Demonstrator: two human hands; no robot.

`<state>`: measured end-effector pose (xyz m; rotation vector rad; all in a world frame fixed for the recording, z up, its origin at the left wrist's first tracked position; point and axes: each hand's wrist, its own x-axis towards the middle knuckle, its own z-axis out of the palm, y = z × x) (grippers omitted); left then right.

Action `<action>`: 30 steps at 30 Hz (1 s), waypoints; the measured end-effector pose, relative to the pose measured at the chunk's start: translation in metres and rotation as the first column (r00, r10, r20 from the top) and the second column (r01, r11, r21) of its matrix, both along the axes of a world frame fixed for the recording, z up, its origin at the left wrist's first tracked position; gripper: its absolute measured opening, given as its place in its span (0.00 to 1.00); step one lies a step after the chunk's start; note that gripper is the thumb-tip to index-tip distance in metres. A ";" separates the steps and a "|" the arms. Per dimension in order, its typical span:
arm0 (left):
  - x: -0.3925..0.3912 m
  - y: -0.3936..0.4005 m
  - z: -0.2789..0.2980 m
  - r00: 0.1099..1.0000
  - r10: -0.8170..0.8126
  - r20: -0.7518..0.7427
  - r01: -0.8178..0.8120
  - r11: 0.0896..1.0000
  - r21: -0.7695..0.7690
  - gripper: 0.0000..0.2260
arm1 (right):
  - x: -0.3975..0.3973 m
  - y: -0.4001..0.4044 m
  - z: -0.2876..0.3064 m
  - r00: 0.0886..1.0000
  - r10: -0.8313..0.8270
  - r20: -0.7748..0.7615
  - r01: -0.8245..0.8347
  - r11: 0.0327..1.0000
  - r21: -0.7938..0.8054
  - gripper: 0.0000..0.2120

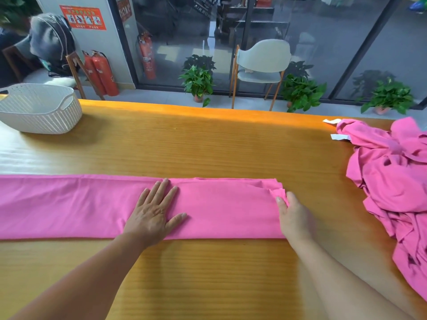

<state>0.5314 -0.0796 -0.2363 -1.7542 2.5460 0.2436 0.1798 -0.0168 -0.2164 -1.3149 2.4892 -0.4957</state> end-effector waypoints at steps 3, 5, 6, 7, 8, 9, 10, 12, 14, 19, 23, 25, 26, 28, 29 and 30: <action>0.001 0.001 0.003 0.999 -0.005 -0.047 0.006 1.000 0.023 0.43 | -0.003 -0.004 0.002 0.991 -0.074 0.112 0.081 0.995 -0.060 0.12; 0.000 -0.003 0.005 0.992 0.031 -0.124 -0.027 0.999 0.034 0.41 | -0.011 -0.017 0.009 0.962 -0.118 0.247 0.152 0.981 -0.124 0.21; -0.001 -0.006 0.006 0.985 0.052 -0.162 -0.048 0.998 0.030 0.40 | -0.014 -0.024 0.012 0.958 -0.115 0.261 0.153 0.980 -0.131 0.24; -0.003 -0.010 0.007 0.981 0.068 -0.179 -0.066 0.998 0.019 0.39 | -0.016 -0.033 0.014 0.968 -0.091 0.235 0.120 0.987 -0.111 0.25; -0.004 -0.013 0.006 0.981 0.081 -0.174 -0.081 0.997 0.010 0.39 | -0.016 -0.040 0.015 0.981 -0.042 0.188 0.057 0.995 -0.078 0.24; -0.005 -0.014 0.005 0.984 0.091 -0.153 -0.091 0.996 0.004 0.40 | -0.016 -0.046 0.015 0.990 0.029 0.136 -0.024 0.999 -0.038 0.21; -0.005 -0.015 0.003 0.987 0.098 -0.129 -0.099 0.995 -0.004 0.41 | -0.015 -0.049 0.014 0.991 0.105 0.084 -0.104 0.994 -0.011 0.16; -0.005 -0.013 0.000 0.991 0.105 -0.087 -0.108 0.994 -0.029 0.41 | -0.016 -0.050 0.014 0.964 0.258 -0.069 -0.258 0.966 0.009 0.11; -0.004 -0.013 -0.003 0.992 0.108 -0.071 -0.111 0.993 -0.039 0.40 | -0.023 -0.047 0.011 0.913 0.360 -0.192 -0.365 0.931 0.007 0.11; -0.002 -0.013 -0.006 0.990 0.108 -0.096 -0.114 0.992 -0.058 0.39 | -0.034 -0.045 0.014 0.837 0.516 -0.181 -0.512 0.856 0.069 0.13; -0.003 -0.012 -0.007 0.989 0.113 -0.098 -0.122 0.989 -0.087 0.41 | -0.036 -0.062 0.030 0.866 0.448 -0.221 -0.488 0.854 -0.180 0.12; -0.003 -0.011 -0.007 0.988 0.115 -0.102 -0.126 0.987 -0.100 0.42 | -0.037 -0.069 0.027 0.884 0.443 -0.148 -0.458 0.885 -0.087 0.11; -0.003 -0.012 -0.007 0.988 0.119 -0.097 -0.129 0.987 -0.098 0.42 | -0.038 -0.071 0.021 0.895 0.432 -0.110 -0.434 0.901 0.002 0.12; -0.003 -0.012 -0.006 0.986 0.138 -0.093 -0.146 0.985 -0.088 0.42 | -0.038 -0.072 0.008 0.925 0.374 -0.065 -0.369 0.927 0.073 0.13; -0.004 -0.012 -0.005 0.984 0.148 -0.101 -0.156 0.985 -0.079 0.42 | -0.037 -0.072 0.006 0.938 0.340 -0.060 -0.336 0.939 0.069 0.13; -0.005 -0.013 -0.004 0.981 0.160 -0.109 -0.168 0.984 -0.064 0.42 | -0.035 -0.072 0.007 0.947 0.315 -0.066 -0.311 0.948 0.068 0.12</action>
